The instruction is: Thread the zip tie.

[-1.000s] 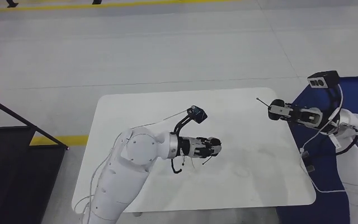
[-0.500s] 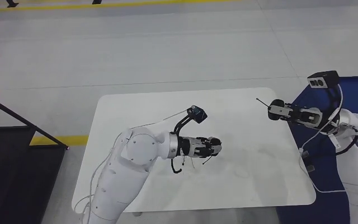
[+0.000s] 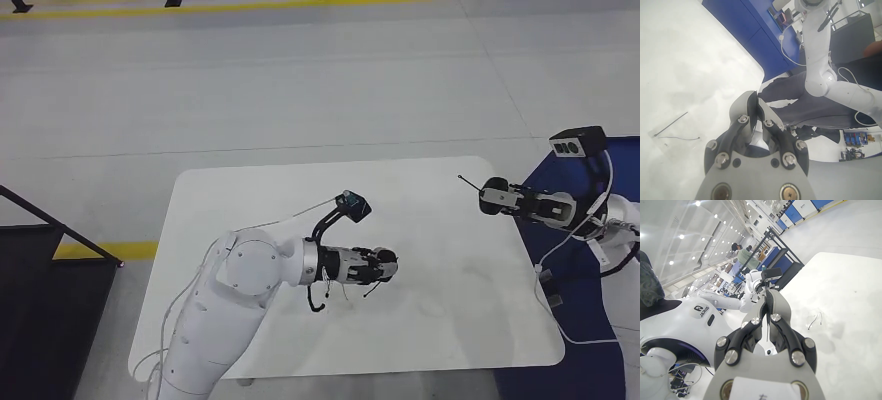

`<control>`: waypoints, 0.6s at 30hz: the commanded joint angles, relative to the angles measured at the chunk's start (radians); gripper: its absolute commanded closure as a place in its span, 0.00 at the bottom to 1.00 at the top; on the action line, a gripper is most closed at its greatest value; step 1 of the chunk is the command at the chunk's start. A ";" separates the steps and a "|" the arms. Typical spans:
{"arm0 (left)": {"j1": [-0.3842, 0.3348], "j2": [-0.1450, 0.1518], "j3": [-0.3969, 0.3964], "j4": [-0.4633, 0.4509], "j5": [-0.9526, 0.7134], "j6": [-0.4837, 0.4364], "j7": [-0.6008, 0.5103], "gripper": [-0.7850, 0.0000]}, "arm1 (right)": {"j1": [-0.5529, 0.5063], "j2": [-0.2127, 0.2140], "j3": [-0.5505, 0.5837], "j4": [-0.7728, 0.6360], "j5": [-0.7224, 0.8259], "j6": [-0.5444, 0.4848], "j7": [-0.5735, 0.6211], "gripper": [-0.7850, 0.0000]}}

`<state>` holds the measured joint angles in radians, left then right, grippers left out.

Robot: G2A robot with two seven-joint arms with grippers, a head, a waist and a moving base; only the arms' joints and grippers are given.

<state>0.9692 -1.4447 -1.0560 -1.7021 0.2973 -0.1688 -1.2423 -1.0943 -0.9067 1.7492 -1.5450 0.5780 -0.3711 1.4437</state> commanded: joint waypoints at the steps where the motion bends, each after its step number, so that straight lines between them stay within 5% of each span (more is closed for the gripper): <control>1: -0.013 0.006 0.025 0.003 0.016 0.001 -0.103 1.00 | 0.000 0.000 0.000 0.000 0.000 0.000 0.000 1.00; 6: -0.045 0.009 0.124 0.039 0.171 -0.029 -0.133 1.00 | 0.000 0.000 0.000 0.000 0.000 0.000 0.000 1.00; 12: -0.089 -0.002 0.242 0.090 0.405 -0.070 0.032 1.00 | 0.000 0.000 0.000 0.000 0.000 0.000 0.000 1.00; 15: -0.108 -0.004 0.283 0.103 0.594 0.005 0.074 1.00 | 0.000 0.000 0.000 0.000 0.000 0.000 0.000 1.00; 18: -0.108 -0.004 0.288 0.101 0.608 0.011 0.076 1.00 | 0.000 0.000 0.000 0.000 0.000 0.000 0.000 1.00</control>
<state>0.8604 -1.4486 -0.7664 -1.6012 0.9320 -0.1549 -1.1652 -1.0943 -0.9067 1.7492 -1.5450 0.5780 -0.3711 1.4437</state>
